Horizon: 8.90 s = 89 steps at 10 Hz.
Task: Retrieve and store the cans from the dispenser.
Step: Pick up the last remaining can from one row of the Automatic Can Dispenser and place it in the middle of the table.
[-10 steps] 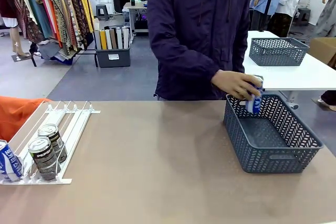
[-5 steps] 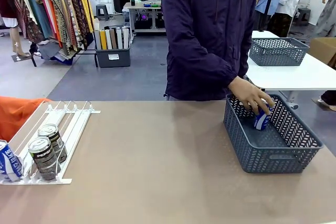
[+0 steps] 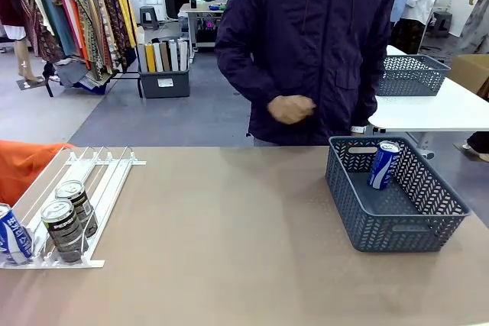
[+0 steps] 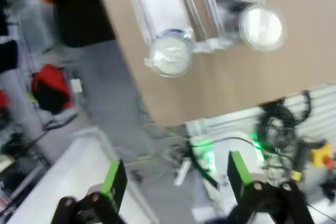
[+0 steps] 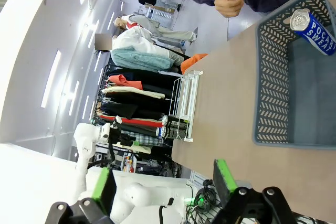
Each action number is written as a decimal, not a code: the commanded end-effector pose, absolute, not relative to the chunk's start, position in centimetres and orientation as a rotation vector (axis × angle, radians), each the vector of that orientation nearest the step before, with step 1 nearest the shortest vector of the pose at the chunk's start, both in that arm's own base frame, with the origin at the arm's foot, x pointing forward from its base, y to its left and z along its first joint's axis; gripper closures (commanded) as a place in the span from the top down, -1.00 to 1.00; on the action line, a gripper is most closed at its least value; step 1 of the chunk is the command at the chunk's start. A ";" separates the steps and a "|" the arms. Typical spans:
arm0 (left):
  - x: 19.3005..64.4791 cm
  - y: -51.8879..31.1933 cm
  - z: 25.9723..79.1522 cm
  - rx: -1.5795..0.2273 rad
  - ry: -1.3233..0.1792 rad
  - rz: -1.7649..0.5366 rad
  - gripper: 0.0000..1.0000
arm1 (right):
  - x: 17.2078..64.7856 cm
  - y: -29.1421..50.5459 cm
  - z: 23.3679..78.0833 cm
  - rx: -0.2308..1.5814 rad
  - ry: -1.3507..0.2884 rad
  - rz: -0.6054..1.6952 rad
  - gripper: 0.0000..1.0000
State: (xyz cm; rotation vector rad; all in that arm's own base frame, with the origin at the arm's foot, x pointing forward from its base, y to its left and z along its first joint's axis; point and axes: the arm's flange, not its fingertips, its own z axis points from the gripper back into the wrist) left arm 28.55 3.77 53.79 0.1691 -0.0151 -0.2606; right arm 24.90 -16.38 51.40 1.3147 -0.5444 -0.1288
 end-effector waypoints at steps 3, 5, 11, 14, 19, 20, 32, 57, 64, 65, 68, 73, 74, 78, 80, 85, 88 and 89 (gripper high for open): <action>27.9 4.7 54.3 0.013 -0.008 -0.241 1.00 | 25.1 -16.3 51.8 1.338 -0.571 -0.120 1.00; 28.2 4.4 53.7 0.072 -0.006 -0.262 1.00 | 25.1 -16.3 51.8 1.338 -0.571 -0.120 1.00; 30.4 6.0 45.8 0.003 -0.176 -0.040 1.00 | 25.1 -16.3 51.8 1.338 -0.571 -0.120 1.00; 32.3 5.6 42.0 0.044 -0.141 -0.019 1.00 | 25.1 -16.3 51.8 1.338 -0.571 -0.120 1.00; 32.8 5.8 38.1 0.028 -0.024 -0.002 1.00 | 25.1 -16.3 51.8 1.338 -0.571 -0.120 1.00; 32.8 6.0 38.1 0.026 -0.028 0.000 1.00 | 25.1 -16.3 51.8 1.338 -0.571 -0.120 1.00; 32.7 5.7 38.0 0.010 -0.062 -0.035 -1.00 | 25.1 -16.3 51.8 1.338 -0.571 -0.120 1.00; 41.4 -36.9 50.9 -0.034 -0.237 -0.559 -1.00 | 25.1 -16.3 51.8 1.338 -0.571 -0.120 1.00; 40.6 -44.5 42.1 0.098 -0.161 -0.646 -1.00 | 25.1 -16.3 51.8 1.338 -0.571 -0.120 1.00; 40.5 -44.5 41.8 0.093 -0.149 -0.650 -1.00 | 25.1 -16.3 51.8 1.338 -0.571 -0.120 1.00; 40.5 -44.5 41.7 0.079 -0.152 -0.661 1.00 | 25.1 -16.3 51.8 1.338 -0.571 -0.120 1.00; 40.5 -43.3 43.5 0.049 -0.180 -0.645 1.00 | 25.1 -16.3 51.8 1.338 -0.571 -0.120 1.00; 40.1 -42.0 45.2 0.030 -0.190 -0.640 1.00 | 25.1 -16.3 51.8 1.338 -0.571 -0.120 1.00; 39.3 -28.9 53.9 -0.184 -0.200 -0.554 1.00 | 25.1 -16.3 51.8 1.338 -0.571 -0.120 1.00; 39.5 -17.8 56.8 -0.400 -0.193 -0.458 1.00 | 25.1 -16.3 51.8 1.338 -0.571 -0.120 1.00; 38.1 8.3 52.8 -0.994 -0.192 -0.082 1.00 | 25.1 -16.3 51.8 1.338 -0.571 -0.120 1.00; 36.0 15.3 48.0 -1.194 -0.217 0.056 1.00 | 25.1 -16.3 51.8 1.338 -0.571 -0.120 1.00; 35.5 14.3 50.5 -1.064 -0.196 0.018 1.00 | 25.1 -16.3 51.8 1.338 -0.571 -0.120 1.00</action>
